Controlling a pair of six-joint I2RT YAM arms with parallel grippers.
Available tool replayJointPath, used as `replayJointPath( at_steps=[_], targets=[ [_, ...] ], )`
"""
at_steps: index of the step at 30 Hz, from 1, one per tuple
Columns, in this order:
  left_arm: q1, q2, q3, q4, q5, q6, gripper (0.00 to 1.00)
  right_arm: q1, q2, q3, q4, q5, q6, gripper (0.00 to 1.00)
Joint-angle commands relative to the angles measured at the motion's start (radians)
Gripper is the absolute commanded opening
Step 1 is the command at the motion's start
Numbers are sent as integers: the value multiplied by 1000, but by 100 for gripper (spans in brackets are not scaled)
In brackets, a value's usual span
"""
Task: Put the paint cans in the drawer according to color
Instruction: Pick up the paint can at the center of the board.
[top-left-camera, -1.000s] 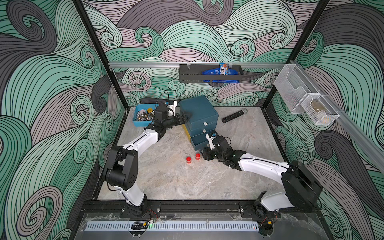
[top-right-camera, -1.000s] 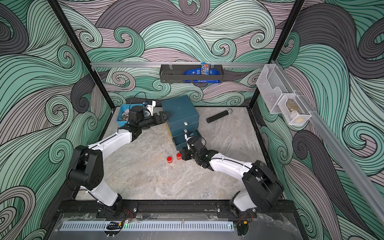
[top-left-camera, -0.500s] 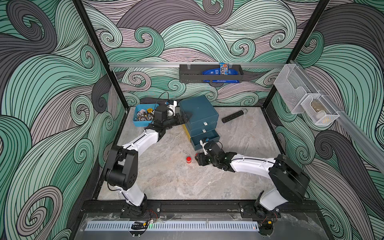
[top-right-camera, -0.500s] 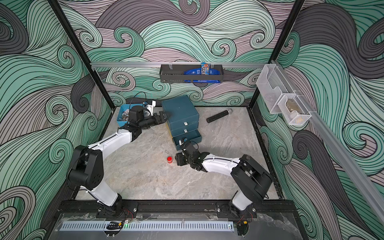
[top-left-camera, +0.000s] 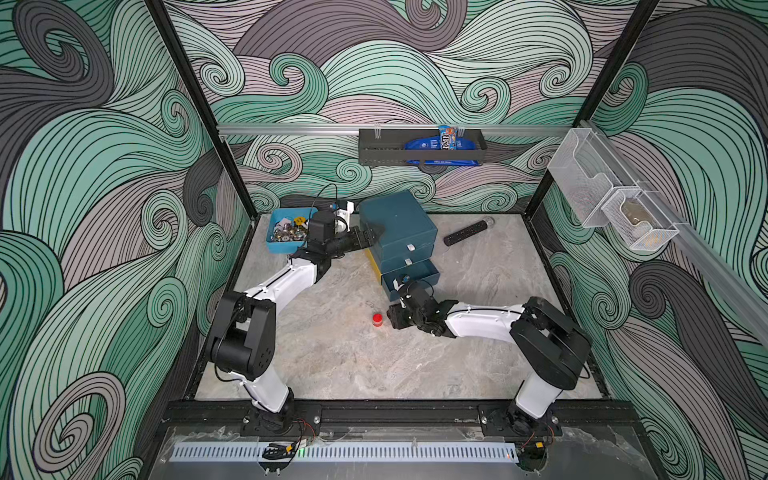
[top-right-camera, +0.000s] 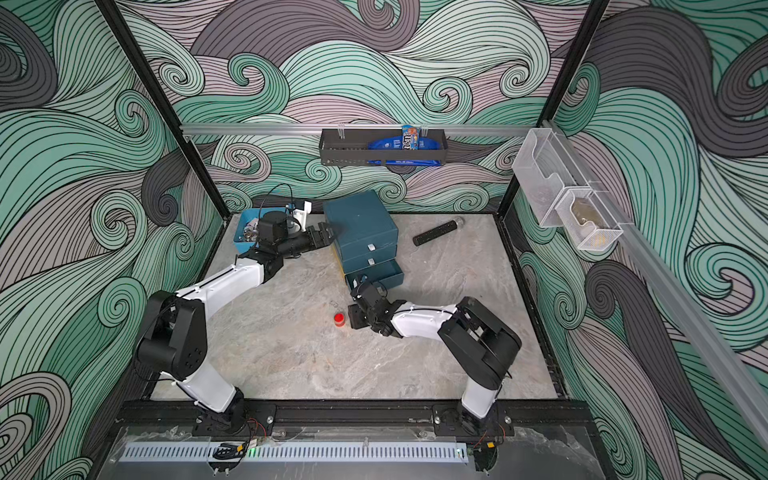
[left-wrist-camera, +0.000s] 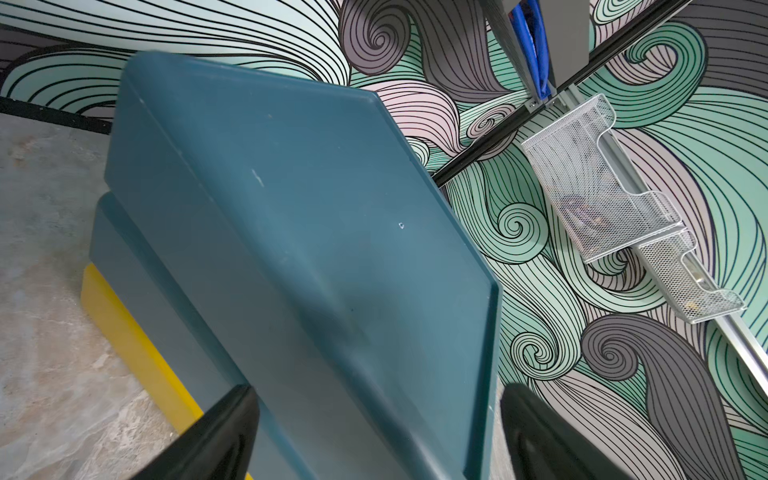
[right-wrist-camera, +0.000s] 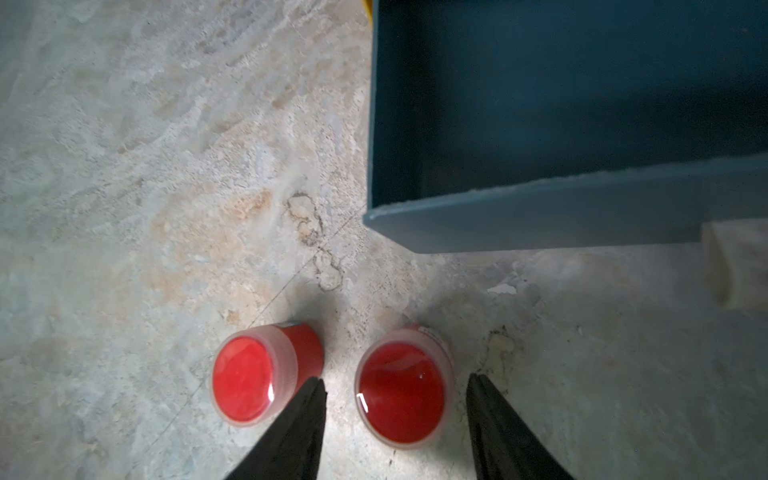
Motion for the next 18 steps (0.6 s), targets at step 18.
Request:
replayJointPath(
  at_steps=[18],
  targets=[
    [5,1,5,3,0,15,94,32,-161,-65,-41,115,9,20]
  ],
)
